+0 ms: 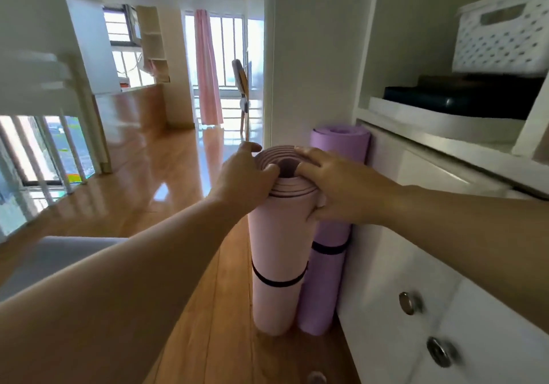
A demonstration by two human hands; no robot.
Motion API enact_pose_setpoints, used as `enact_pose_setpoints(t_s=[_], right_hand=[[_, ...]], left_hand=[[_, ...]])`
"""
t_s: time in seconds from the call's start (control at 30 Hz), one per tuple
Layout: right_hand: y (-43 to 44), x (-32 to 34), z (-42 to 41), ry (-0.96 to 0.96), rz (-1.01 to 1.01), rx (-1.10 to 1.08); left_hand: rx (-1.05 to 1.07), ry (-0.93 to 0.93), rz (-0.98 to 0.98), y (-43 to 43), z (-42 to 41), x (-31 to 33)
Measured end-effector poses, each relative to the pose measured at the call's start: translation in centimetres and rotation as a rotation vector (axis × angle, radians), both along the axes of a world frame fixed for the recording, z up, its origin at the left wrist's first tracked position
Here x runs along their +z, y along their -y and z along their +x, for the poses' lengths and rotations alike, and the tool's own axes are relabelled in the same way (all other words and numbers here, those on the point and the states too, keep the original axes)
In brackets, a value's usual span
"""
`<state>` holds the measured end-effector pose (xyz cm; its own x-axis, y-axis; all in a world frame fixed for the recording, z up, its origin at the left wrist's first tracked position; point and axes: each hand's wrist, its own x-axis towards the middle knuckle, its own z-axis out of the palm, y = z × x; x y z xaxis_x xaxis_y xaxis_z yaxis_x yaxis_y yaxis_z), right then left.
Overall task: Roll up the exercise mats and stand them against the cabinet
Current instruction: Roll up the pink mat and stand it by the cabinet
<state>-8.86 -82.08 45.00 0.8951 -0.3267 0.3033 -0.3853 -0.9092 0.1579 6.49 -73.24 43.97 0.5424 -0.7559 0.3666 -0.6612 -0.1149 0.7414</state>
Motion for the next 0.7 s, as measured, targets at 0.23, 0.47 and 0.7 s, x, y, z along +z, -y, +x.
enact_pose_setpoints(t_s=[0.23,0.47,0.7], right_hand=[[3.0,-0.6,3.5,0.105,0.105,-0.081],[4.2,-1.5,5.9,0.312,0.179,-0.174],[5.9,-3.8,6.6,0.282,-0.198,-0.235]], left_hand=[[0.076,-0.129,-0.077,4.5,3.1,-0.2],[0.153,-0.167,-0.228,4.5,2.9,-2.2],[-0.146,-0.5,0.033,5.5,1.9,-7.4]])
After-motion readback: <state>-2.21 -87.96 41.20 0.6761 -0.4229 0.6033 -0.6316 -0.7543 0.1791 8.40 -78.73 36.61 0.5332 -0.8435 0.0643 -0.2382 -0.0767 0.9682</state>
